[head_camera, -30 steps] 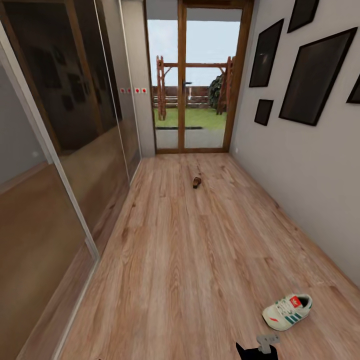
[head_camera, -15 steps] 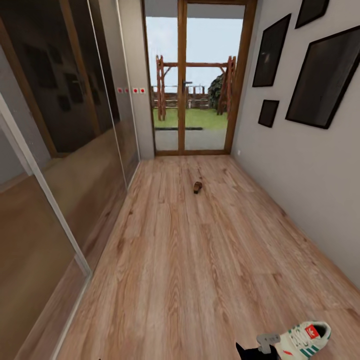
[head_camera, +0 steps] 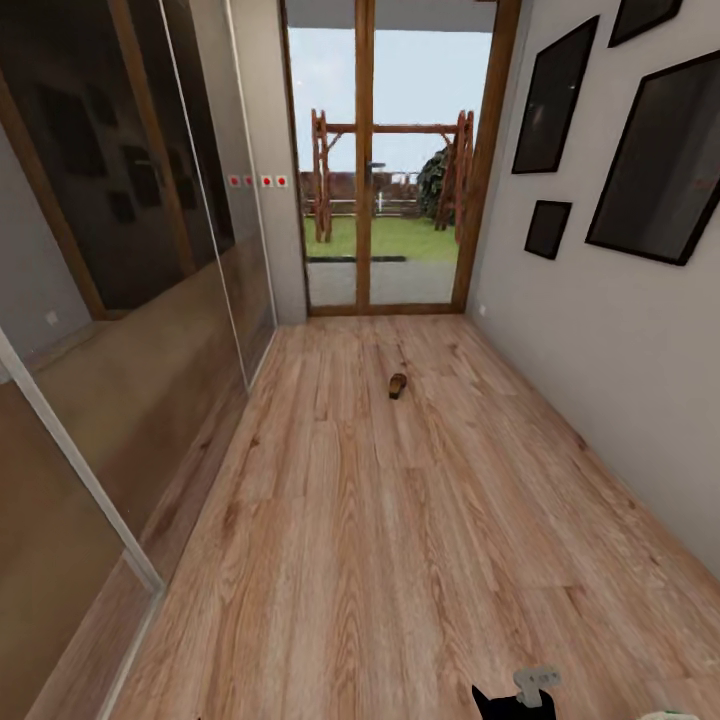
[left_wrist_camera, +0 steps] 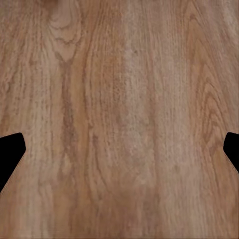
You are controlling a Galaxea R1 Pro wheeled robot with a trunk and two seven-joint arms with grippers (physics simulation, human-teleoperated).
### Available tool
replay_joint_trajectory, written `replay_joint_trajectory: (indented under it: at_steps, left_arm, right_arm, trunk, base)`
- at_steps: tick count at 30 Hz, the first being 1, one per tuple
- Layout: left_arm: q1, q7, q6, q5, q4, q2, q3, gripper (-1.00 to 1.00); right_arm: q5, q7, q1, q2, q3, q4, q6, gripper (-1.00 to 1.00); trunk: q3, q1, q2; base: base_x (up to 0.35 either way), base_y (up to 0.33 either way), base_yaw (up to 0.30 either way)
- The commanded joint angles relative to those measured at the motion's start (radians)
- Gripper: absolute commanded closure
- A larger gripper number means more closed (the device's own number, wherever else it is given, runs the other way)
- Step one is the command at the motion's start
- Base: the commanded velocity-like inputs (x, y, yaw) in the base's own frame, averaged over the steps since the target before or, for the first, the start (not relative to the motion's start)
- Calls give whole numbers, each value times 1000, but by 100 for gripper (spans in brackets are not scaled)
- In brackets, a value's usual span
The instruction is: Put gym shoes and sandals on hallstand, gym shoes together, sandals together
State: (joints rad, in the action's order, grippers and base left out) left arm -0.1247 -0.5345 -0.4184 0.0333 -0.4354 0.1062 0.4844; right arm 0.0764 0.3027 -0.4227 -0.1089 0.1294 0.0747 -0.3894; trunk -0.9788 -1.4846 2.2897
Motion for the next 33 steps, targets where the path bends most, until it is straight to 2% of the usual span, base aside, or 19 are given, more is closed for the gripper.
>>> replay_joint_trajectory:
  at_steps: [1, 33]
  left_arm:
    - [-1, -8, -2, 4, 1, -1, 8, -100]
    - [-1, -8, -2, 6, 1, -2, 6, -100]
  right_arm:
    - [8, 4, -1, 0, 9, -1, -3, -100]
    - [8, 4, 0, -2, 9, -1, -2, -100]
  trunk:
    - [-1, 0, 0]
    - [-1, 0, 0]
  base:
    - [337, 0, 0]
    - [337, 0, 0]
